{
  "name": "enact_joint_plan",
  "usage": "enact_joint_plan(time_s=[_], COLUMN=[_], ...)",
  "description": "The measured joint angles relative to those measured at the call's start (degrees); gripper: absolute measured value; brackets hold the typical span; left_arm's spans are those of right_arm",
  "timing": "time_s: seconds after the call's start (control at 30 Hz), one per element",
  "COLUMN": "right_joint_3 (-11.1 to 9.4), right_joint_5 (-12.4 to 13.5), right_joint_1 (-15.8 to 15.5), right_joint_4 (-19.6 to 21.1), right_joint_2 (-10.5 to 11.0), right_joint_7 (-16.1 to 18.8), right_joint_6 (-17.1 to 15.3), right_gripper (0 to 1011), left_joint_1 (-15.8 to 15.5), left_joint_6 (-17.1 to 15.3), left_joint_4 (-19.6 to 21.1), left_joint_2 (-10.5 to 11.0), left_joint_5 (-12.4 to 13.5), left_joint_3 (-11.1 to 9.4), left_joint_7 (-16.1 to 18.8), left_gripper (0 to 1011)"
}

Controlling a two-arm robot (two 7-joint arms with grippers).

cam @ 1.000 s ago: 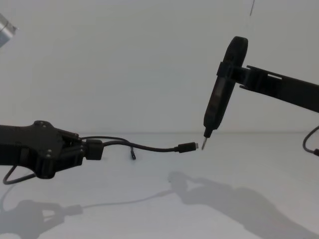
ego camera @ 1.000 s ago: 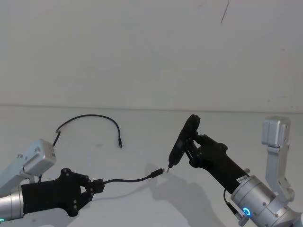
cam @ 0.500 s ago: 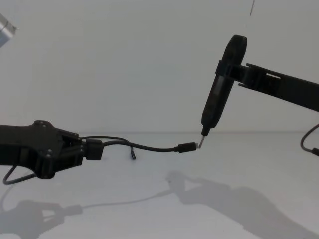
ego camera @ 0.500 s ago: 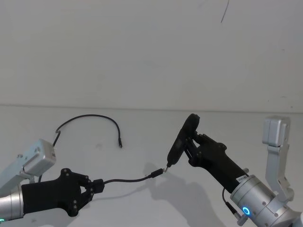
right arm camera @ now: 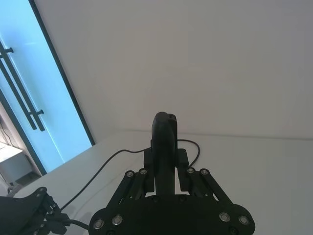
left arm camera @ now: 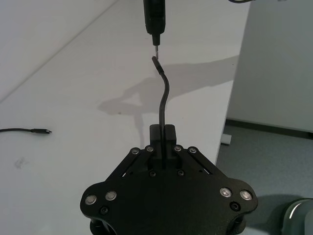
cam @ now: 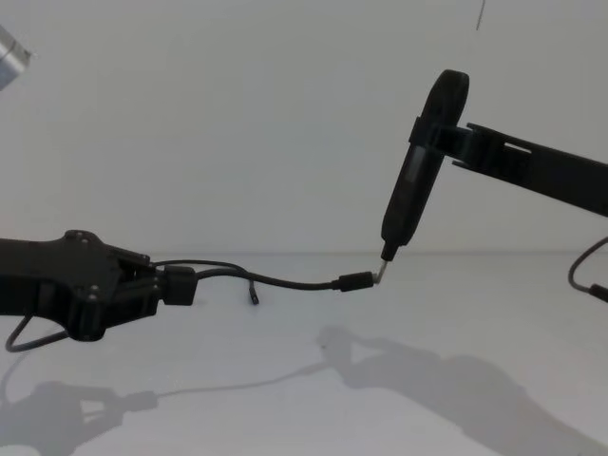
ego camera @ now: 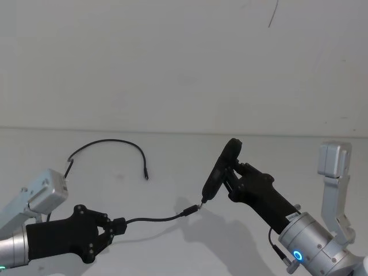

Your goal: Pick up the data cable with the one hand.

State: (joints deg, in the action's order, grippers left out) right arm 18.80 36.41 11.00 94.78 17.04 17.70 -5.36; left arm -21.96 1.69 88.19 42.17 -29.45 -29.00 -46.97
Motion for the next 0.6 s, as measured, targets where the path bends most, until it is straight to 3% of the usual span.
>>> enact_joint_plan(time_s=[0.6], right_joint_3=[0.59], right_joint_5=[1.10], right_joint_1=[0.72], right_joint_4=[-1.08], right_joint_2=[0.33], right_joint_7=[0.46], right_joint_6=[0.70], right_gripper=[269], left_joint_1=[0.00], left_joint_6=[0.00], left_joint_4=[0.00], left_joint_2=[0.00], left_joint_5=[0.00], left_joint_3=[0.00], left_joint_7=[0.00], left_gripper=[48])
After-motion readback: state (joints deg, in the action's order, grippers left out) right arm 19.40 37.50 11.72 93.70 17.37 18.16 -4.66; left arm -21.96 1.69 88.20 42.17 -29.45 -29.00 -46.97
